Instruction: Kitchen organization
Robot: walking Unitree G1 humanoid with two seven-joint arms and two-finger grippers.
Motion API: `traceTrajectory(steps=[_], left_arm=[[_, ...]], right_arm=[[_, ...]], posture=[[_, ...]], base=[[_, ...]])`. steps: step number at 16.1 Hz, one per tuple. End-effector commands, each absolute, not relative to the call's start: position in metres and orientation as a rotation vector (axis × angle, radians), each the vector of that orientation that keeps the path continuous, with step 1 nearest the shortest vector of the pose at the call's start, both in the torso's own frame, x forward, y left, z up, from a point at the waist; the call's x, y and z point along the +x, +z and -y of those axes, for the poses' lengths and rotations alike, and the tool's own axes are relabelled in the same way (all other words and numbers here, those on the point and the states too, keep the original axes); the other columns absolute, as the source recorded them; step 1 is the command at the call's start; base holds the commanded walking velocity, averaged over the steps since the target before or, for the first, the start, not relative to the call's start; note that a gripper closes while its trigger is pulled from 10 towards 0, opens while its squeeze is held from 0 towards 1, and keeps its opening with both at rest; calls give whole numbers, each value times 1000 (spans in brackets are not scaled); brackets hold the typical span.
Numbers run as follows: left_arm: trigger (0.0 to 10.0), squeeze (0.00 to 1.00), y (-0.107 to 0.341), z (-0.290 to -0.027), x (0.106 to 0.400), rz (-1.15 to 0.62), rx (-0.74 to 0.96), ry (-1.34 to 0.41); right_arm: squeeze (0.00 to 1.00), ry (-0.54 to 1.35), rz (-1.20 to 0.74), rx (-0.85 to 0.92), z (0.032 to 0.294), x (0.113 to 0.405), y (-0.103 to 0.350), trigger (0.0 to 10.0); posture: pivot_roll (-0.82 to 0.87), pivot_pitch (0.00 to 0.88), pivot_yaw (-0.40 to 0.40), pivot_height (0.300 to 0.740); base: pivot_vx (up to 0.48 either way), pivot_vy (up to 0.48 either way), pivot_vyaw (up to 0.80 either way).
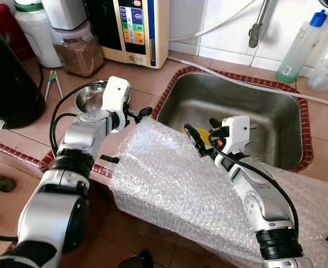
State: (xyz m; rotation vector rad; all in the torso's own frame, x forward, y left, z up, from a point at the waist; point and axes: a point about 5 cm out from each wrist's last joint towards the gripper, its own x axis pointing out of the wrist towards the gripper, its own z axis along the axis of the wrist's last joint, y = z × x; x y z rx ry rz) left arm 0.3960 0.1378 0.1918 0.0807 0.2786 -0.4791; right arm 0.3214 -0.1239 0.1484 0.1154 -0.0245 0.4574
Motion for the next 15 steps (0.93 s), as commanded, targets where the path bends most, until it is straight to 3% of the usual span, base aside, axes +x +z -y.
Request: traceTrajectory(steps=[1,2,7,15], left_arm=[[10000,0,195,-132,391,-273,77,-514],[10000,0,198,-131,388,-255,70,-514],[10000,0,205,-176,392,-91,2,12],[10000,0,173,-201,386,-128,-212,335]], right_arm=[[420,457,25,104,126,323,149,10000],[424,457,25,104,126,324,149,10000],[420,467,21,107,121,324,147,10000],[424,455,20,111,122,323,145,10000]], posture=[[-26,97,51,740],[-26,97,51,740],[-19,100,47,740],[-31,100,59,740]], base=[[0,0,0],[0,0,0],[0,0,0],[0,0,0]])
